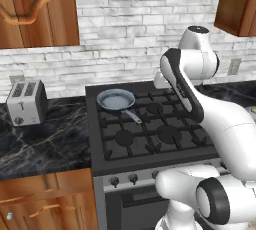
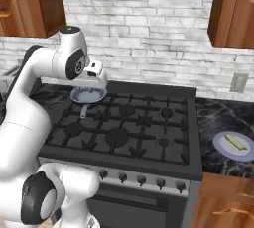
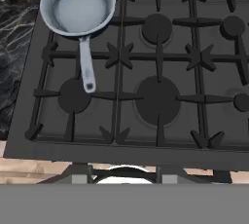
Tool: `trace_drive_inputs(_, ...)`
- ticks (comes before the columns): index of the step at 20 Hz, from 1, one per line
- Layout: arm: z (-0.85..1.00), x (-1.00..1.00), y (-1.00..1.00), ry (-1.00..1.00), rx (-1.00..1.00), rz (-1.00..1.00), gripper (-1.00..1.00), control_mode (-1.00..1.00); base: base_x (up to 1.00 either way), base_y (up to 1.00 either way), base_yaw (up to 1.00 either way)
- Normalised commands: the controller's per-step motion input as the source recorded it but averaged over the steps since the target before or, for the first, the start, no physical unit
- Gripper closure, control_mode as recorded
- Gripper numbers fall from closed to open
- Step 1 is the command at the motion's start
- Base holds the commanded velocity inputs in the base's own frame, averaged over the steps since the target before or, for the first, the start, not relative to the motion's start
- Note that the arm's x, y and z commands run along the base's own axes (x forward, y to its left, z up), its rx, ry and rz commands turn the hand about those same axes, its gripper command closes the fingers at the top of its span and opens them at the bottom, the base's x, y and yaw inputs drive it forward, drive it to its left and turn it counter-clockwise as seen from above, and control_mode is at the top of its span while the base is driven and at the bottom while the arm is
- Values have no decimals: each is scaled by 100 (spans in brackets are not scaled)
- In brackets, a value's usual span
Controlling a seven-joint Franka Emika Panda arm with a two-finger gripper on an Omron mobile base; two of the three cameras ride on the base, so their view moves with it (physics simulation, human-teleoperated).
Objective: Pick up the butter stick and place it in the pan. Then turn on the burner for the pan.
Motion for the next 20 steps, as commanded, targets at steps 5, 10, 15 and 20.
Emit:
trace_drive_inputs(5, -13, 2, -29, -3, 2, 0, -100, -100, 0, 0, 0)
trace_drive_inputs(10, -48, -2, -92, 0, 4, -2, -100, -100, 0, 0, 0)
trace_drive_inputs(15, -28, -20, -75, -1, 0, -4, -100, -100, 0, 0, 0)
trace_drive_inputs(20, -3, -21, -89, 0, 3, -4, -100, -100, 0, 0, 0)
